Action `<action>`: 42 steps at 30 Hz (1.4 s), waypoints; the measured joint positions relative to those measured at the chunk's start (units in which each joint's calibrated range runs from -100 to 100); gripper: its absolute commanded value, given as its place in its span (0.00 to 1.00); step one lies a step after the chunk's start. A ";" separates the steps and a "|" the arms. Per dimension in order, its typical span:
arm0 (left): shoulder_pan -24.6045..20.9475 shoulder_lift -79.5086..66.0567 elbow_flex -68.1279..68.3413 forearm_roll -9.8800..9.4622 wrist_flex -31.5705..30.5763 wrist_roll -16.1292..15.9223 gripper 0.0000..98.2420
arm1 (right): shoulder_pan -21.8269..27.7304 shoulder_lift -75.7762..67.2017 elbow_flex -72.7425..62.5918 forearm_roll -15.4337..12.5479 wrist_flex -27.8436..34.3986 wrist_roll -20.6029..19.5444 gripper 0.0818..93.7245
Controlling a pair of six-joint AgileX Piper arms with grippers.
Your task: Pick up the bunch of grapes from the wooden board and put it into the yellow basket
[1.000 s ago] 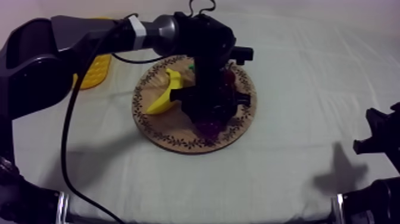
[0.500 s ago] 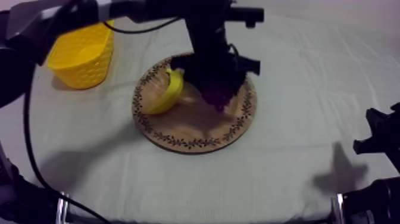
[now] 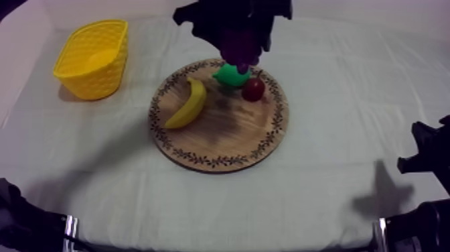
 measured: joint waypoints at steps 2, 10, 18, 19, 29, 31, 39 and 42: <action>-0.43 -0.65 0.71 -0.20 0.14 -0.10 0.49 | 0.00 0.00 0.00 0.00 0.00 0.00 0.00; -2.94 -2.73 4.81 -0.69 0.20 -0.87 0.49 | 0.00 0.00 0.00 0.00 0.00 0.00 0.00; -6.60 -4.12 6.49 -1.05 0.12 -2.40 0.49 | 0.00 0.00 0.00 0.00 0.00 0.00 0.00; -7.22 -4.25 6.70 -1.17 0.22 -2.64 0.49 | 0.00 0.00 0.00 0.00 0.00 0.00 0.00; -13.67 -3.60 6.09 -1.90 0.14 -5.57 0.49 | 0.00 0.00 0.00 0.00 0.00 0.00 0.00; -14.99 -3.29 5.59 -2.06 0.10 -6.23 0.49 | 0.00 0.00 0.00 0.00 0.00 0.00 0.00; -21.09 -1.47 3.91 -2.25 0.20 -8.76 0.50 | 0.00 0.00 0.00 0.00 0.00 0.00 0.00; -23.49 -0.59 3.30 -2.38 0.18 -9.65 0.50 | 0.00 0.00 0.00 0.00 0.00 0.00 0.00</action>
